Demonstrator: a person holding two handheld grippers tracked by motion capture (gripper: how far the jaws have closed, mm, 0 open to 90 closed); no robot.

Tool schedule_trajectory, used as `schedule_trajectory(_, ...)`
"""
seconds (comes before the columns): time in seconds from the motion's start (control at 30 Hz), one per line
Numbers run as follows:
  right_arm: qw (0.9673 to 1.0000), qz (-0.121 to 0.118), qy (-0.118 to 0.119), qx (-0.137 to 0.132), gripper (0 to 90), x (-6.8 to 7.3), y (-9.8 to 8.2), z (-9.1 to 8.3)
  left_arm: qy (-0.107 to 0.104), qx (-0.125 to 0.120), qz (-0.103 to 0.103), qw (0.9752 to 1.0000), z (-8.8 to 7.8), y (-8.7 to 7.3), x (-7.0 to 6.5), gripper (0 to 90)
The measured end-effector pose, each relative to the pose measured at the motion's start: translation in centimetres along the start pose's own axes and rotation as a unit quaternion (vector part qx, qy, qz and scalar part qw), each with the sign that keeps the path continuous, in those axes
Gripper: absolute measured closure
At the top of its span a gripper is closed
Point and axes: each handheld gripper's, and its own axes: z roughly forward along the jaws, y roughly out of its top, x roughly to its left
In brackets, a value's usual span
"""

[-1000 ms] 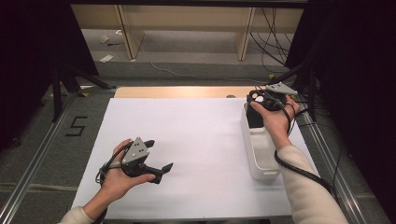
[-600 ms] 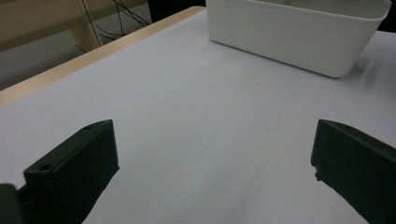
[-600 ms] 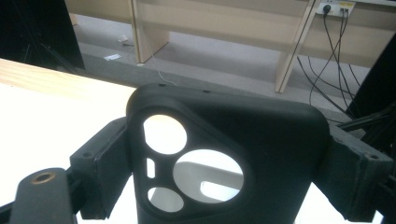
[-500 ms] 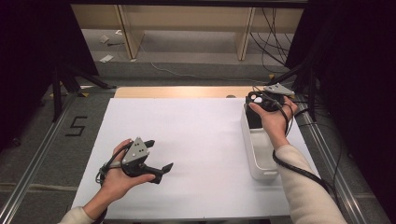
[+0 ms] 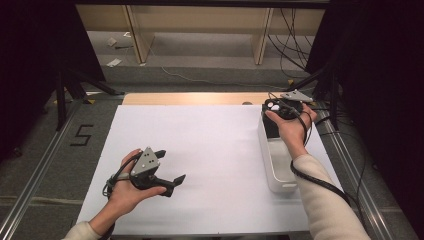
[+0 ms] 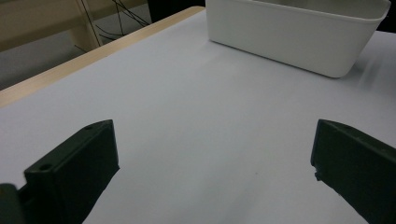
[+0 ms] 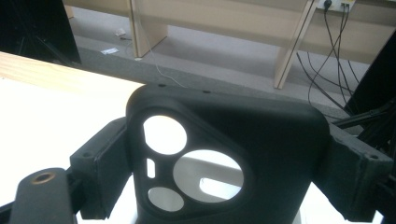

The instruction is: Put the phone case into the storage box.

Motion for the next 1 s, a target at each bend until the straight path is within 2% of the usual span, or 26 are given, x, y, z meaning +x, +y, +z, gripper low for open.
schedule_trajectory(0.57,0.9999,0.001,-0.001,0.011,15.0,0.01,-0.46,0.61,-0.002,0.001,0.002,1.0000,0.07,0.01,-0.06,0.3)
schedule_trajectory(1.0,1.0000,0.002,-0.004,0.008,15.0,-0.03,-0.46,0.98,-0.002,0.001,0.001,1.0000,0.07,0.03,-0.08,0.3)
